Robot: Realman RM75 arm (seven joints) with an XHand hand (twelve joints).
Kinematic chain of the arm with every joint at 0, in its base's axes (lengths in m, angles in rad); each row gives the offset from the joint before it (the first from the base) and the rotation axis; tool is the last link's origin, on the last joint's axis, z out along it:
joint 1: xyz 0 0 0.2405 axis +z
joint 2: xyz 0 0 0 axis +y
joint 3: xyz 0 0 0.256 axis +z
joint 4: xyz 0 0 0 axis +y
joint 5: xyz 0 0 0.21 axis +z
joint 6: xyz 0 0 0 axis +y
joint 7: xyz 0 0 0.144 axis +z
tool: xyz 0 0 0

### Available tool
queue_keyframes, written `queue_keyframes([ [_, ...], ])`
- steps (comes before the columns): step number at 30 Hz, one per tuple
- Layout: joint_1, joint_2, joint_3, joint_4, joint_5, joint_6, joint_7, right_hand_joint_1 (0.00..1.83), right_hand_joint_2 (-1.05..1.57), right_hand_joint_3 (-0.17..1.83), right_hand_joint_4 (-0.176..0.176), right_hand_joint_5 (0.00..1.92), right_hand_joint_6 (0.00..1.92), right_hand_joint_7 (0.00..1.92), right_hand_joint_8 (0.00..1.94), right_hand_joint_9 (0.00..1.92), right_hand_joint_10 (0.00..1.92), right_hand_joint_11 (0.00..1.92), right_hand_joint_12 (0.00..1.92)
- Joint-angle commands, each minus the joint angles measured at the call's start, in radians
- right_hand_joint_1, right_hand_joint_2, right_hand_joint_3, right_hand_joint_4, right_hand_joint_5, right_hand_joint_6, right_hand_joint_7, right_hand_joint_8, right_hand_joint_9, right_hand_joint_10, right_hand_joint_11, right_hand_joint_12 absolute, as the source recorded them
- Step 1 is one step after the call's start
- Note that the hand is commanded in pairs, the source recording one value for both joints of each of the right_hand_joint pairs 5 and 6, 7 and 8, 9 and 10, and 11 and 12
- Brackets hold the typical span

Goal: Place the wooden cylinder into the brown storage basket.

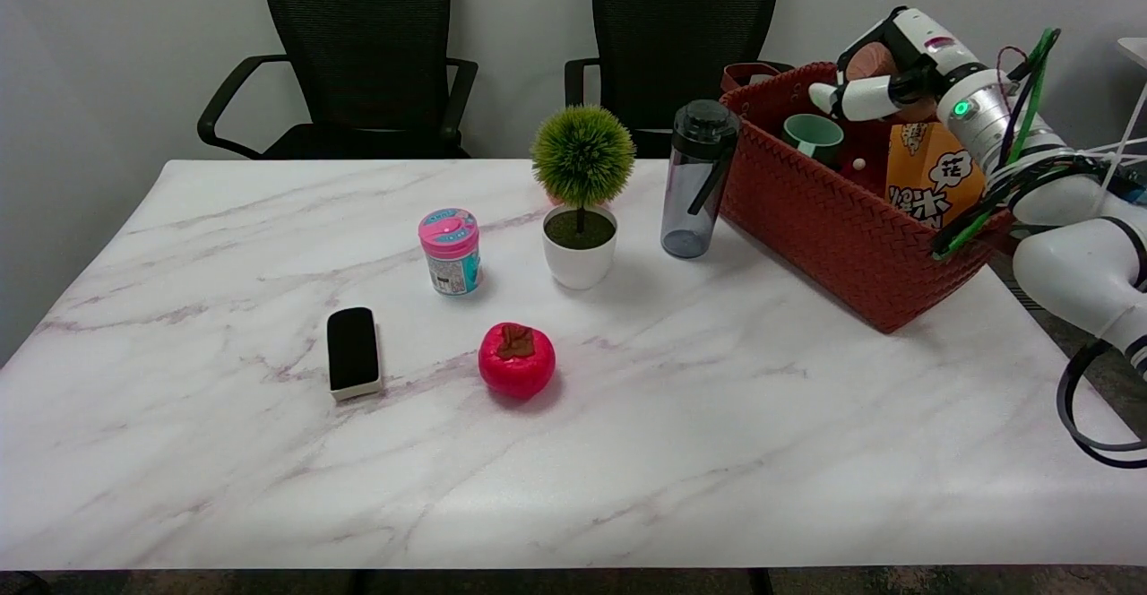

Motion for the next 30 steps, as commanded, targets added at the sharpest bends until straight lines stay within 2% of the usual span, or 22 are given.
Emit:
queue_keyframes([
  [1, 0.015, -0.045, -0.049, -0.041, -0.033, 0.009, 0.018, 0.89, 1.57, 0.62, 0.0, 1.92, 1.92, 1.92, 1.92, 1.92, 1.92, 1.91, 1.91],
  [8, 0.015, -0.051, -0.049, -0.064, -0.033, 0.021, 0.018, 0.88, 1.57, 0.6, 0.0, 1.92, 1.92, 1.92, 1.92, 1.92, 1.92, 1.77, 1.77],
  [10, 0.016, -0.051, -0.049, -0.068, -0.033, 0.032, 0.018, 0.86, 1.57, 0.56, 0.0, 1.92, 1.92, 1.87, 1.87, 1.84, 1.84, 1.59, 1.59],
  [11, 0.016, -0.051, -0.049, -0.068, -0.033, 0.04, 0.018, 0.83, 1.57, 0.53, 0.0, 1.92, 1.92, 1.79, 1.79, 1.72, 1.72, 1.39, 1.39],
  [13, 0.016, -0.052, -0.049, -0.064, -0.033, 0.051, 0.018, 0.89, 1.35, 0.56, 0.0, 1.6, 1.6, 1.62, 1.62, 1.5, 1.5, 1.09, 1.09],
  [15, 0.015, -0.053, -0.048, -0.057, -0.033, 0.055, 0.018, 1.02, 0.79, 0.94, 0.0, 1.16, 1.16, 1.41, 1.41, 1.26, 1.26, 0.93, 0.93],
  [17, 0.015, -0.054, -0.046, -0.052, -0.033, 0.063, 0.018, 1.12, 0.51, 1.1, 0.0, 0.87, 0.87, 1.24, 1.24, 0.98, 0.98, 0.81, 0.81],
  [18, 0.015, -0.054, -0.047, -0.052, -0.033, 0.067, 0.018, 1.13, 0.44, 1.09, 0.0, 0.75, 0.75, 1.15, 1.15, 0.87, 0.87, 0.78, 0.78],
  [22, 0.016, -0.054, -0.051, -0.051, -0.033, 0.073, 0.018, 1.15, 0.4, 1.07, 0.0, 0.64, 0.64, 1.07, 1.07, 0.8, 0.8, 0.74, 0.74],
  [30, 0.004, -0.054, -0.024, -0.036, -0.033, 0.107, 0.018, 1.16, 0.35, 1.13, 0.0, 0.58, 0.58, 0.95, 0.95, 0.75, 0.75, 0.7, 0.7],
])
